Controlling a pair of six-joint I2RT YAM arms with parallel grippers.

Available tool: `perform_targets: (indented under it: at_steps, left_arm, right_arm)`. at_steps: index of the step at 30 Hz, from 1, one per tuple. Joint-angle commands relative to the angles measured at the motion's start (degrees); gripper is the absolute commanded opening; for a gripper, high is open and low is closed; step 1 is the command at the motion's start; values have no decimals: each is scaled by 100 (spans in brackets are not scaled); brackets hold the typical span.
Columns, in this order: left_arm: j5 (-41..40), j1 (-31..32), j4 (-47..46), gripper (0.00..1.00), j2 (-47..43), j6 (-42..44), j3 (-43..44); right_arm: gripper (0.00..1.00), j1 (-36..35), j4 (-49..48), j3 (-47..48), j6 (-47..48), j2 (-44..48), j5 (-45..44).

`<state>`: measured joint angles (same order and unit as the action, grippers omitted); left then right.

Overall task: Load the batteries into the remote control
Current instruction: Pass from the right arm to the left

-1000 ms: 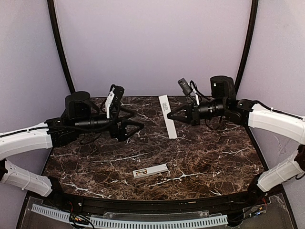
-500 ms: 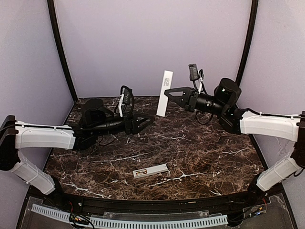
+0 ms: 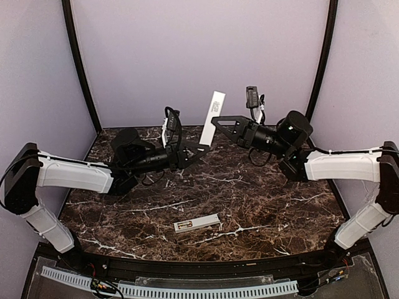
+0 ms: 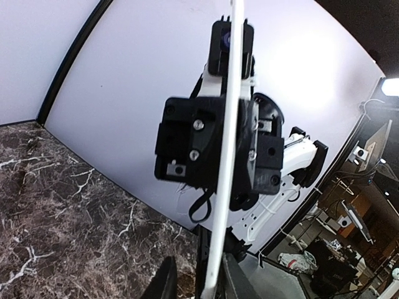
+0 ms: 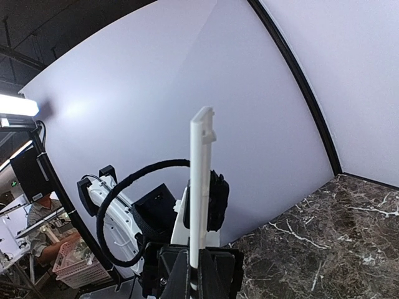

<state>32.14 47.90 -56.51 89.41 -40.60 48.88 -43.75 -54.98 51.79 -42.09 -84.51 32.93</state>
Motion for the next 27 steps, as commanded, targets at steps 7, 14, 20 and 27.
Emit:
perform_targets:
  at_steps: [7, 14, 20, 27]
  left_arm:
    - [117, -17, -1063, 2, 35, -360, 23]
    - [979, -338, -351, 0, -268, -488, -59]
    - [2160, -418, 3049, 0, -622, 1122, 553]
    - [2345, -409, 4827, 0, -776, 2529, 881]
  right_arm:
    - [0, -126, -962, -319, -396, -157, 1]
    - [56, 26, 725, -388, 525, 595, 297]
    - [63, 358, 3526, -101, 1739, 1267, 827]
    - [54, 507, 5667, 452, 2455, 1198, 1583]
